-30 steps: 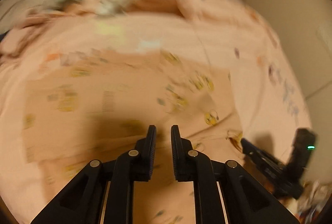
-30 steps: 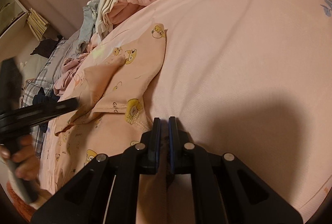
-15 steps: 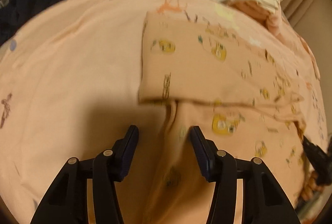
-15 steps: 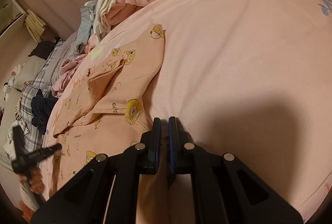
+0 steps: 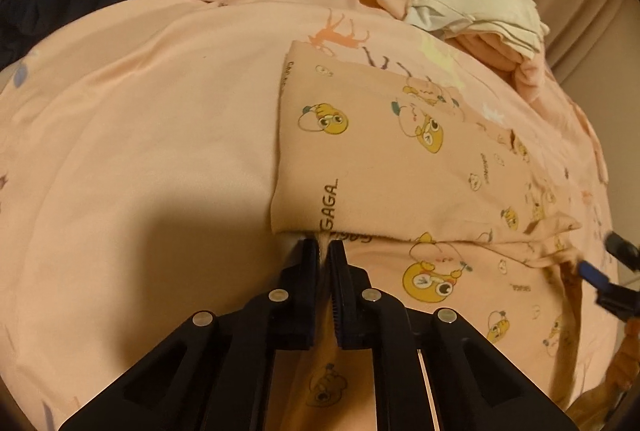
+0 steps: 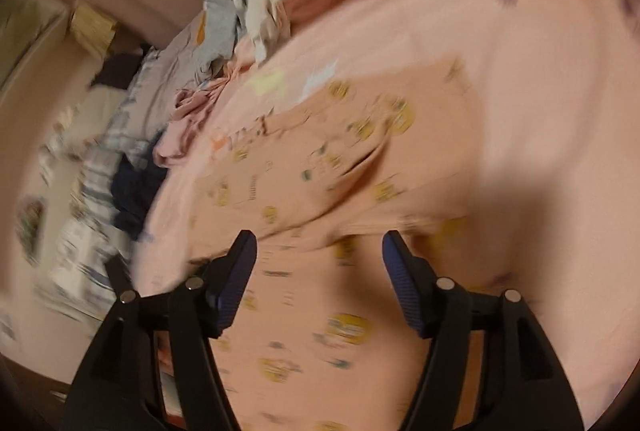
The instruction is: Fold small clothes
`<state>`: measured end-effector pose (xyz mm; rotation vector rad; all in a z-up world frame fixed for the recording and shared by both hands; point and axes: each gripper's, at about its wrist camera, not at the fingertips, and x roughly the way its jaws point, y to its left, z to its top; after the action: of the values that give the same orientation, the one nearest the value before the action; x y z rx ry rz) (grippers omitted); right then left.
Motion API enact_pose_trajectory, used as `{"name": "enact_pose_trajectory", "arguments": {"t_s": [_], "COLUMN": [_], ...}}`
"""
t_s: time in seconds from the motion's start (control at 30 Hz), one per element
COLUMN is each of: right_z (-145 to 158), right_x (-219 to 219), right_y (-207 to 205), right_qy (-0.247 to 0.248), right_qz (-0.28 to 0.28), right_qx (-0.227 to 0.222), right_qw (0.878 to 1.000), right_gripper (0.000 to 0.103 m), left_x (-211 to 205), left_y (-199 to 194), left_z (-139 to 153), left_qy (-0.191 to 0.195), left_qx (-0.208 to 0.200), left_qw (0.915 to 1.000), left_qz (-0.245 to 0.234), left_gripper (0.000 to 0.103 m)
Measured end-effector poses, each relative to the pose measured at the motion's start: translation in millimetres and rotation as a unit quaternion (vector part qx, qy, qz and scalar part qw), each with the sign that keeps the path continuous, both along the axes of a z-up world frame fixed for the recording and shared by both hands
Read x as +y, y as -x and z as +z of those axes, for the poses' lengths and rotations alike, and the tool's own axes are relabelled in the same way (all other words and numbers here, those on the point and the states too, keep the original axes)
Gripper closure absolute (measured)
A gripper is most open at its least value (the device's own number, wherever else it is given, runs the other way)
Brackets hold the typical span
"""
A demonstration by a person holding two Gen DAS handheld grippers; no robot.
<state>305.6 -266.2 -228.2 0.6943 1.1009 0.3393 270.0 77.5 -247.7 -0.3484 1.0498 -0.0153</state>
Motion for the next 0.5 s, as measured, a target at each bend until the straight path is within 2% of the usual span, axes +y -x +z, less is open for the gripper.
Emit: {"name": "enact_pose_trajectory", "arguments": {"t_s": [0.13,0.2,0.23,0.3,0.37,0.4,0.5], "right_z": [-32.9,-41.5,-42.8,-35.3,-27.1,-22.7,-11.4], "right_x": [-1.0,2.5,4.8,9.3,13.1,12.7,5.8], "right_y": [-26.8,-37.7,-44.0,-52.4,-58.5,-57.0,-50.9], "right_qy": [-0.052,-0.060,-0.065,-0.041,0.011,0.019,0.008], "right_qz": [-0.070,-0.094,-0.101,-0.105,-0.106,-0.105,-0.104], "right_qx": [0.048,0.066,0.064,0.045,0.042,0.030,-0.004], "right_qw": [0.995,0.992,0.991,0.993,0.993,0.994,0.995], "right_gripper": [0.036,0.040,0.045,0.073,0.085,0.097,0.098], "left_x": [-4.3,-6.6,-6.9,-5.1,-2.6,-2.5,-5.1], "left_y": [-0.9,-0.8,-1.3,-1.8,-2.4,-2.4,-1.4], "left_z": [0.0,0.5,0.3,-0.9,-1.7,-2.1,-1.5], "left_qy": [-0.017,-0.030,-0.033,-0.029,-0.023,-0.024,-0.037], "left_qx": [-0.001,-0.004,-0.005,-0.005,-0.006,-0.007,-0.011], "left_qw": [0.9998,0.9993,0.9991,0.9992,0.9993,0.9992,0.9986], "left_qz": [-0.010,-0.021,-0.026,-0.027,-0.029,-0.032,-0.037], "left_gripper": [0.095,0.095,0.095,0.095,0.095,0.095,0.095]}}
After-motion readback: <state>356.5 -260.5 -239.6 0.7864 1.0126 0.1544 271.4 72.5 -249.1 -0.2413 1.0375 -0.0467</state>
